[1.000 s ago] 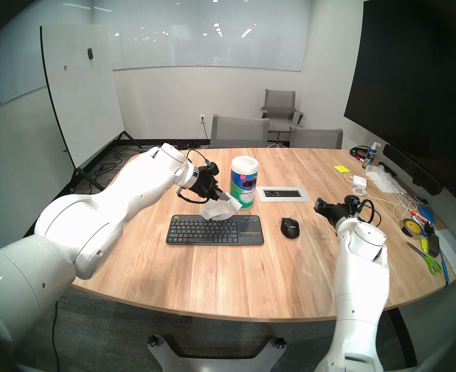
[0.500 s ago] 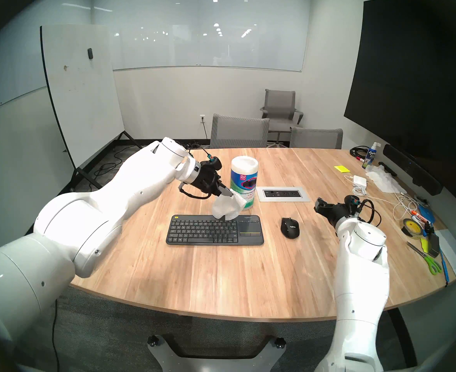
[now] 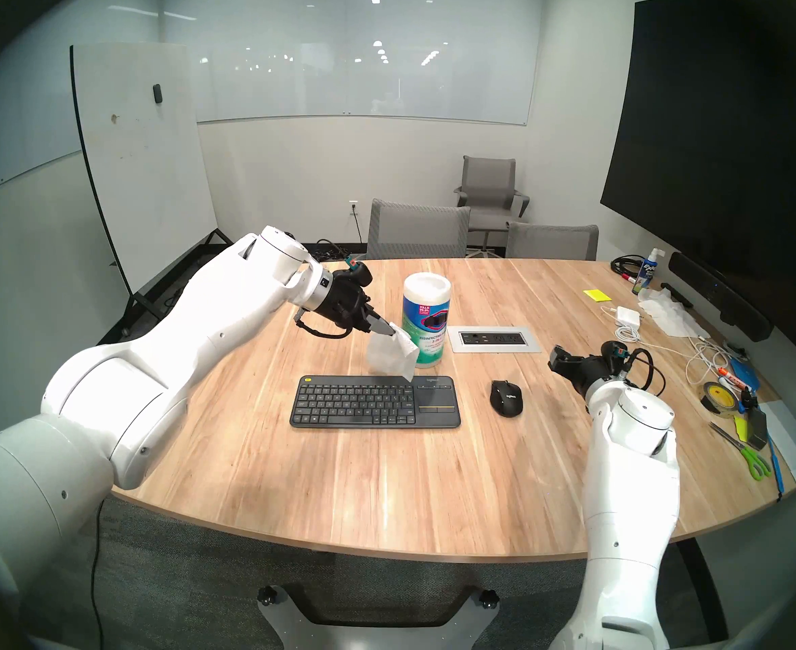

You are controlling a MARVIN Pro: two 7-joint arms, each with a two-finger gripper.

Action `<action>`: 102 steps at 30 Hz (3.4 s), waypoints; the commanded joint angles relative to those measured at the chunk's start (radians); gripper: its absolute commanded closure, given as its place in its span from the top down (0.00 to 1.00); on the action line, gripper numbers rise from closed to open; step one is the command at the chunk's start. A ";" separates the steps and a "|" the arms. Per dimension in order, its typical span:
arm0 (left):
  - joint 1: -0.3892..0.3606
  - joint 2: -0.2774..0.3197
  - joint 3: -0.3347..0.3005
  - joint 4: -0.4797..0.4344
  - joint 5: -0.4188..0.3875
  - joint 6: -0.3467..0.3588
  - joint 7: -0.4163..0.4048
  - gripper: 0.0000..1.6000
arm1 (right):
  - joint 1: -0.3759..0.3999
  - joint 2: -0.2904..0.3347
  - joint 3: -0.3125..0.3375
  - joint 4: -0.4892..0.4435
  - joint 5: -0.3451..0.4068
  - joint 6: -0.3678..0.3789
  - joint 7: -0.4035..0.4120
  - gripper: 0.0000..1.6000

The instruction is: Wipe the keyboards and mice with a disinfecting wipe, then set the wipe down

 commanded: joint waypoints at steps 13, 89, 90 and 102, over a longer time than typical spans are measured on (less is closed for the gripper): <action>0.160 0.065 0.028 -0.292 -0.088 0.185 0.014 0.00 | 0.012 0.002 -0.001 -0.022 0.001 -0.004 -0.001 1.00; -0.103 -0.285 0.241 0.394 -0.162 -0.075 0.204 0.00 | 0.013 0.003 -0.001 -0.020 0.001 -0.004 -0.001 1.00; -0.105 -0.296 0.243 0.407 -0.161 -0.086 0.205 0.00 | 0.013 0.003 -0.001 -0.020 0.001 -0.004 -0.001 1.00; -0.118 -0.356 0.247 0.462 -0.157 -0.128 0.210 0.00 | 0.013 0.003 -0.001 -0.020 0.001 -0.004 -0.001 1.00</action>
